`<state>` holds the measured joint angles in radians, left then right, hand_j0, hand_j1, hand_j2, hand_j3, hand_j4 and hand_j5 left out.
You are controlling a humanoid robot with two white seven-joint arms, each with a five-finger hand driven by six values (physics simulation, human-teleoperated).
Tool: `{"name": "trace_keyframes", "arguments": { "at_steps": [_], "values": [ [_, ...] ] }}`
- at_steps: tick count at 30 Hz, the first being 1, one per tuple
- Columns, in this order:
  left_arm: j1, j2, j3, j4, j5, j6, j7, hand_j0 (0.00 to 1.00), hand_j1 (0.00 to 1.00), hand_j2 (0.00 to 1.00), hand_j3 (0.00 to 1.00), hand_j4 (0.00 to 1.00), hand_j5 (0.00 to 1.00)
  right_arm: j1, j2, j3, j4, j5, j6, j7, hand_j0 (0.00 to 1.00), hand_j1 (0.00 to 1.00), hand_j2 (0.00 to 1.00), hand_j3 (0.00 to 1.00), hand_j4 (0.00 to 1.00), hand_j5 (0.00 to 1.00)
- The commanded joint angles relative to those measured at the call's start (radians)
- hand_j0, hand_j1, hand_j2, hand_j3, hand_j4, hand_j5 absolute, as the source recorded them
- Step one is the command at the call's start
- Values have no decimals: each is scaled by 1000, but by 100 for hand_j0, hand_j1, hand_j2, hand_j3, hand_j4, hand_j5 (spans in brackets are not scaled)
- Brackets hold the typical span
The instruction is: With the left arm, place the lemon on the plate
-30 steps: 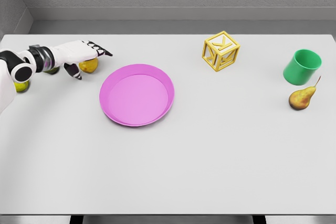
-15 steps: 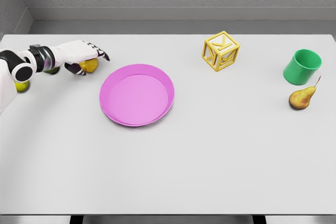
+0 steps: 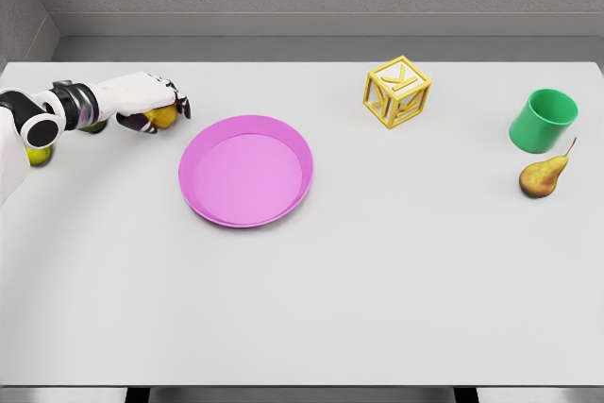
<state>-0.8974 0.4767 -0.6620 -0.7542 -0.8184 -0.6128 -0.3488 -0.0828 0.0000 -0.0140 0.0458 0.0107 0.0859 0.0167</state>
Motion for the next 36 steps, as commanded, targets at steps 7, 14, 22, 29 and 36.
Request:
{"name": "trace_keyframes", "arguments": {
  "at_steps": [7,14,22,29,36],
  "values": [
    [0,2,4,-7,13,2,-1,52,52,52,52,52,52,0,0,0,0,0,0,0,100,100,100,100,100,100],
    [3,3,10,-34,15,2,1,51,51,51,51,51,51,0,0,0,0,0,0,0,100,100,100,100,100,100],
    [5,3,15,-63,19,2,-6,51,51,51,51,51,51,0,0,0,0,0,0,0,100,100,100,100,100,100],
    [12,10,15,-169,38,2,-7,51,51,51,51,51,51,0,0,0,0,0,0,0,100,100,100,100,100,100],
    [18,29,15,-244,70,2,-7,51,51,51,51,51,51,0,0,0,0,0,0,0,100,100,100,100,100,100]
  ]
}}
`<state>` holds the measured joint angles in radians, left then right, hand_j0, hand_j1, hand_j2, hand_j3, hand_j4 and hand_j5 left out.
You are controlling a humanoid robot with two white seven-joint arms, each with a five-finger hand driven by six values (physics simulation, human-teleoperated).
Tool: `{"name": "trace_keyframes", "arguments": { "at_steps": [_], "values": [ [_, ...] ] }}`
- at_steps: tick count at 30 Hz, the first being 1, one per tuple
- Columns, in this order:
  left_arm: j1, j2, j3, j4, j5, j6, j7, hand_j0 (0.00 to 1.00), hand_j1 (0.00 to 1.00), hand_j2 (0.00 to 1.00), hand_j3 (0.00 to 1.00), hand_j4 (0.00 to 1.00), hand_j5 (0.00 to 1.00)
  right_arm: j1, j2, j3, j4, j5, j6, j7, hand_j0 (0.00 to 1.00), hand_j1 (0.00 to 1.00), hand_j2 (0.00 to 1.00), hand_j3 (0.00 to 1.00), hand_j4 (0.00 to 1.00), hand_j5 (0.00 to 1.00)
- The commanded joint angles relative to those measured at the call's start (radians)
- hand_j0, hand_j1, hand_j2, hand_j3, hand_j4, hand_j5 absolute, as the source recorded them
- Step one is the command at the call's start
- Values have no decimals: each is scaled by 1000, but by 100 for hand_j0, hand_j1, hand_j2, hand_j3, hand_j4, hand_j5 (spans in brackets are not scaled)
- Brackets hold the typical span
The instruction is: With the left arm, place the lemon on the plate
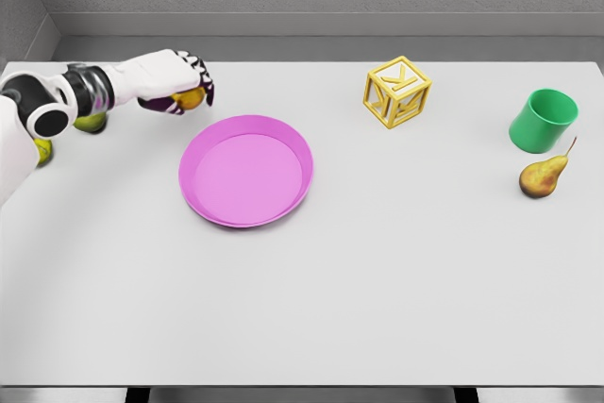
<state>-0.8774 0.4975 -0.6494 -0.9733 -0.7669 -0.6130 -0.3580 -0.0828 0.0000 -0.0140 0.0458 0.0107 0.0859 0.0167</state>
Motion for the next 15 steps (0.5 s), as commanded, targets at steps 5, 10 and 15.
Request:
{"name": "trace_keyframes", "arguments": {
  "at_steps": [5,10,15],
  "values": [
    [3,41,2,-88,46,2,1,51,51,51,51,51,51,0,0,0,0,0,0,0,100,100,100,100,100,100],
    [40,78,20,-188,69,2,-1,51,51,51,51,51,51,0,0,0,0,0,0,0,100,100,100,100,100,100],
    [55,88,25,-228,78,2,-1,51,51,51,51,51,51,0,0,0,0,0,0,0,100,100,100,100,100,100]
  ]
}}
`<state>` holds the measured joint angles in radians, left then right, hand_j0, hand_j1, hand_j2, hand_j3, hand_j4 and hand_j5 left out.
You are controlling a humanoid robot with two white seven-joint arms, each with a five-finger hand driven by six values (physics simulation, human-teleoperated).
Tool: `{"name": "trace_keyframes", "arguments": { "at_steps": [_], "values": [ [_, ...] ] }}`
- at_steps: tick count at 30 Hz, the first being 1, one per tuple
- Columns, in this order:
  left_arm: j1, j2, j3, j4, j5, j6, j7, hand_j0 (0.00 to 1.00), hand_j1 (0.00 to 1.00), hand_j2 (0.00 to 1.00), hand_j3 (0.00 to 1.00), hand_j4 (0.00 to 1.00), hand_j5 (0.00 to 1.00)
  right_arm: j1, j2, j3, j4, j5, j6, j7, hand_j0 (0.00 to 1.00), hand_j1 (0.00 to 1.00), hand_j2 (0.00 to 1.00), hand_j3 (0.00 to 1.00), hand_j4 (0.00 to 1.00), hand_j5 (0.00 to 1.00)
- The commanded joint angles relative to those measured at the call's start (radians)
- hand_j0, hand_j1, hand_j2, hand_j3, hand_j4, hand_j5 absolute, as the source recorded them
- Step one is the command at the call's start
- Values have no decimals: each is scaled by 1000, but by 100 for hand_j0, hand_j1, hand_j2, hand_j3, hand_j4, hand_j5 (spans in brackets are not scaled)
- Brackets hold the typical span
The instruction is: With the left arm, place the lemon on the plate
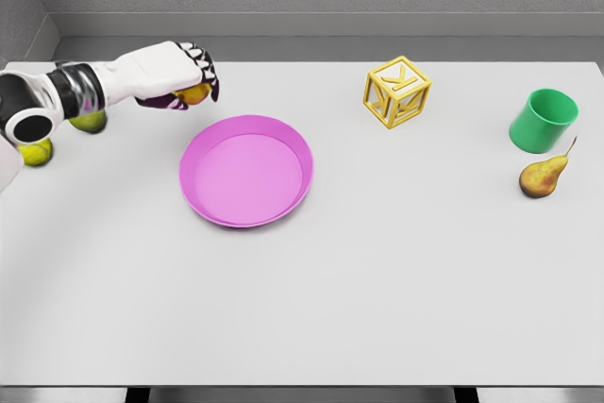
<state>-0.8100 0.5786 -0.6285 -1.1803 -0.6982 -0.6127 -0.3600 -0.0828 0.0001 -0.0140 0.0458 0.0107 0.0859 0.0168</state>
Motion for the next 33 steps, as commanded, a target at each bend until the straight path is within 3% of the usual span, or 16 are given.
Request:
{"name": "trace_keyframes", "arguments": {
  "at_steps": [1,12,17,28,30,31,32,33],
  "values": [
    [5,10,6,-42,9,2,1,51,51,51,51,51,51,0,0,0,0,0,0,0,100,100,100,100,100,100],
    [66,4,3,-174,23,2,-25,51,51,51,51,51,51,0,0,0,0,0,0,0,100,100,100,100,100,100],
    [97,-5,-2,-183,23,2,-27,51,51,51,51,51,51,0,0,0,0,0,0,0,100,100,100,100,100,100],
    [104,-14,1,-199,40,2,-27,56,56,56,56,56,56,0,0,0,0,0,0,0,100,100,100,100,100,100],
    [104,-8,1,-199,62,2,-25,62,62,62,62,62,62,0,0,0,0,0,0,0,100,100,100,100,100,100],
    [104,-3,0,-200,94,2,-24,84,84,84,84,84,84,0,0,0,0,0,0,0,100,100,100,100,100,100],
    [104,33,-5,-232,140,2,-24,100,100,100,100,100,100,0,0,0,0,0,0,0,100,100,100,100,100,100],
    [106,89,-10,-297,206,2,-22,100,100,100,100,100,100,0,0,0,0,0,0,0,100,100,100,100,100,100]
  ]
}}
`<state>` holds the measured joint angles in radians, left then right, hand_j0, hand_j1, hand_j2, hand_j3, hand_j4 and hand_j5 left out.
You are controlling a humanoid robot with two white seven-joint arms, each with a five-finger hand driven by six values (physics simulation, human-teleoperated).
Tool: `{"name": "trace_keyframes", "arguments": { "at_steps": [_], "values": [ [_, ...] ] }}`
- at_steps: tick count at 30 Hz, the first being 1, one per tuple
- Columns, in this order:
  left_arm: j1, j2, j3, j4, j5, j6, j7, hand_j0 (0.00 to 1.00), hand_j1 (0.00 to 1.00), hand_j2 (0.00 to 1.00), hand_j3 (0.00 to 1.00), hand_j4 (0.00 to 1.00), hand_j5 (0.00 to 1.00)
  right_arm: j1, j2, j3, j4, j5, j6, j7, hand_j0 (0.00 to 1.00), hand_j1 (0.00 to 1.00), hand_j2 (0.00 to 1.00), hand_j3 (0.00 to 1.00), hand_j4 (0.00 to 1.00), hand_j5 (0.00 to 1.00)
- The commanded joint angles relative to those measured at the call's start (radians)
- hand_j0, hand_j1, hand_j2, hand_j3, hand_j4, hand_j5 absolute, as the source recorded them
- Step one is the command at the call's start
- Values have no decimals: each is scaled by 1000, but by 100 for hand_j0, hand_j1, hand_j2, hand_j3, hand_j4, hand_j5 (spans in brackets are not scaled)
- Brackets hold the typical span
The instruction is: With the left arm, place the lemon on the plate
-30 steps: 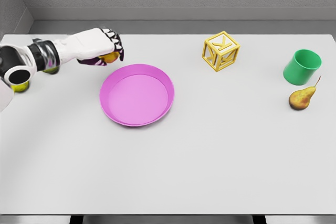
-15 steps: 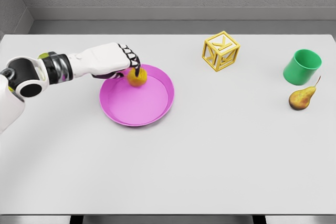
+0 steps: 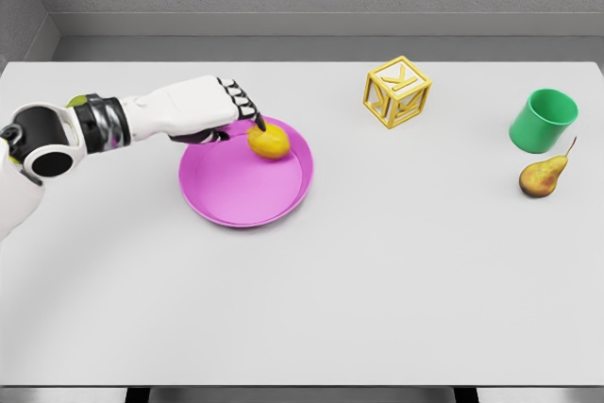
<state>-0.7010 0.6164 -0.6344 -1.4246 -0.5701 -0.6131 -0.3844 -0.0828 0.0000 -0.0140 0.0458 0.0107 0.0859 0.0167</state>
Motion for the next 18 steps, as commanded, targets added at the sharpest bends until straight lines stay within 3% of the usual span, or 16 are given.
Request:
{"name": "trace_keyframes", "arguments": {
  "at_steps": [1,4,6,10,18],
  "values": [
    [8,111,-5,-103,156,2,1,100,100,100,100,100,100,0,0,0,0,0,0,0,100,100,100,100,100,100],
    [29,240,-4,-171,205,2,1,100,100,100,100,100,100,0,0,0,0,0,0,0,100,100,100,100,100,100],
    [41,307,-2,-174,226,2,4,100,100,100,100,100,100,0,0,0,0,0,0,0,100,100,100,100,100,100],
    [89,347,-4,-166,228,2,6,100,100,100,100,100,100,0,0,0,0,0,0,0,100,100,100,100,100,100],
    [89,381,-5,-131,223,2,7,100,100,100,100,100,100,0,0,0,0,0,0,0,100,100,100,100,100,100]
  ]
}}
